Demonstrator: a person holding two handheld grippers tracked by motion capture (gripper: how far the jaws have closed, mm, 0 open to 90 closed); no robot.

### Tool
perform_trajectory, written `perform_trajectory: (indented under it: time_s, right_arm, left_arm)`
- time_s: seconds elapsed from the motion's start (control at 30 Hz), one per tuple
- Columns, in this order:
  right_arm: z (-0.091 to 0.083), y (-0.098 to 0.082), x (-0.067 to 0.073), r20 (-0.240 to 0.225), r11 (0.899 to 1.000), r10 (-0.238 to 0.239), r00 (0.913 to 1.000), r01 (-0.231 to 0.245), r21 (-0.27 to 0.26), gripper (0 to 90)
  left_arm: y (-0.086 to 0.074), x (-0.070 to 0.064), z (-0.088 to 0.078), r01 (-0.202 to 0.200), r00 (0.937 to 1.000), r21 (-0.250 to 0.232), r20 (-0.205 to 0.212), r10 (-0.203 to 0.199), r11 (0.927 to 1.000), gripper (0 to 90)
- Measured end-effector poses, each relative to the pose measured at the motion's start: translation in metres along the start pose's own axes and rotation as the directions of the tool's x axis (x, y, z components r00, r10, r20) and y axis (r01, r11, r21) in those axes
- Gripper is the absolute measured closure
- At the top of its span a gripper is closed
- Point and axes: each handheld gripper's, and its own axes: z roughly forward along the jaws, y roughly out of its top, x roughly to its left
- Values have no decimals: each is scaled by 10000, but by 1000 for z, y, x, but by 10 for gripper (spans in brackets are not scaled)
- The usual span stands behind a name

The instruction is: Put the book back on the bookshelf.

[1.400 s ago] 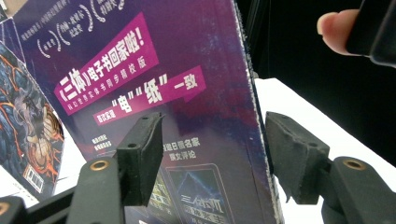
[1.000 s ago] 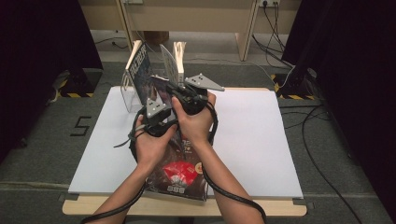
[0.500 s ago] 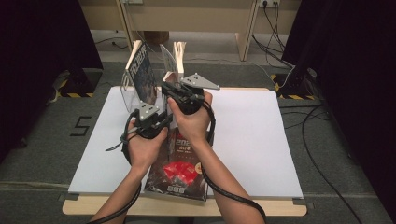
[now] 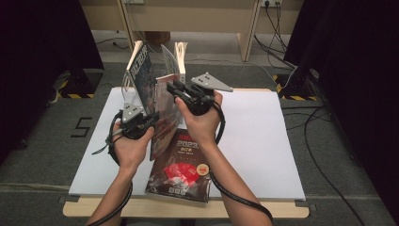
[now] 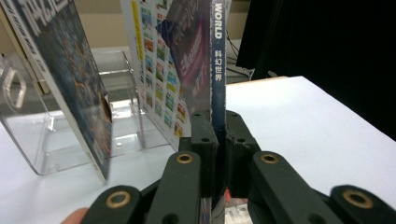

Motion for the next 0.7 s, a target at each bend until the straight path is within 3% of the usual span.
perform_trajectory:
  time_s: [0.4,0.7]
  right_arm:
    - [-50,-28,-62,1222,9966,692,9901,-742,366,706]
    - [-87,-59,-102,2290,9890,1102,9672,-1295,710,702]
  left_arm:
    - [-3,16,-6,65,9989,-229,466,-55,9997,843]
    - [-3,29,-13,-197,9981,-423,572,222,9989,843]
